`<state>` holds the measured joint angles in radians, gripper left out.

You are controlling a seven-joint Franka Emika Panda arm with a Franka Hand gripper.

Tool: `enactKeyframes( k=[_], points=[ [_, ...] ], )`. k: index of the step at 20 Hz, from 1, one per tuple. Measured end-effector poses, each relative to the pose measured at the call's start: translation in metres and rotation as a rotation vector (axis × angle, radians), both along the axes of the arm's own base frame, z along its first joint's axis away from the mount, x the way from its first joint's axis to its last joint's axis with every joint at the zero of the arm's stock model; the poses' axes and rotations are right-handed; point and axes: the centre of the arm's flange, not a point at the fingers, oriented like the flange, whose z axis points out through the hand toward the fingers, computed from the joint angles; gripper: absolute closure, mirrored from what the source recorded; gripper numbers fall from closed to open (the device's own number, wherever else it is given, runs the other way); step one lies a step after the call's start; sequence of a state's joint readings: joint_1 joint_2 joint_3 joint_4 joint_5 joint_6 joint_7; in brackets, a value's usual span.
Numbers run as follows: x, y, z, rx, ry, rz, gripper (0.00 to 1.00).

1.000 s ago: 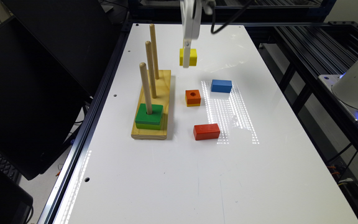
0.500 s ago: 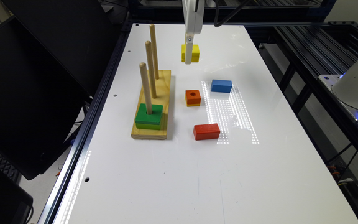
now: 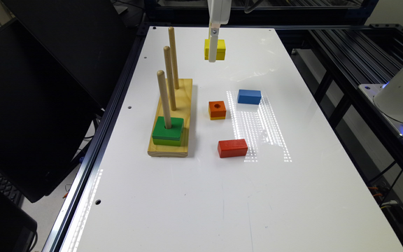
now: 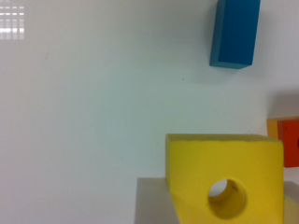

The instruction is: Pick up yellow block.

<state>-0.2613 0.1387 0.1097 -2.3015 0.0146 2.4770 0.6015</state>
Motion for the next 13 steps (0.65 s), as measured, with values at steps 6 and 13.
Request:
enactKeyframes(
  k=[6,13],
  points=[
    [-0.004,0.001,0.047,-0.005,-0.007,-0.002,1.0],
    [-0.008,0.002,0.06,-0.002,-0.004,-0.005,1.0]
  ],
)
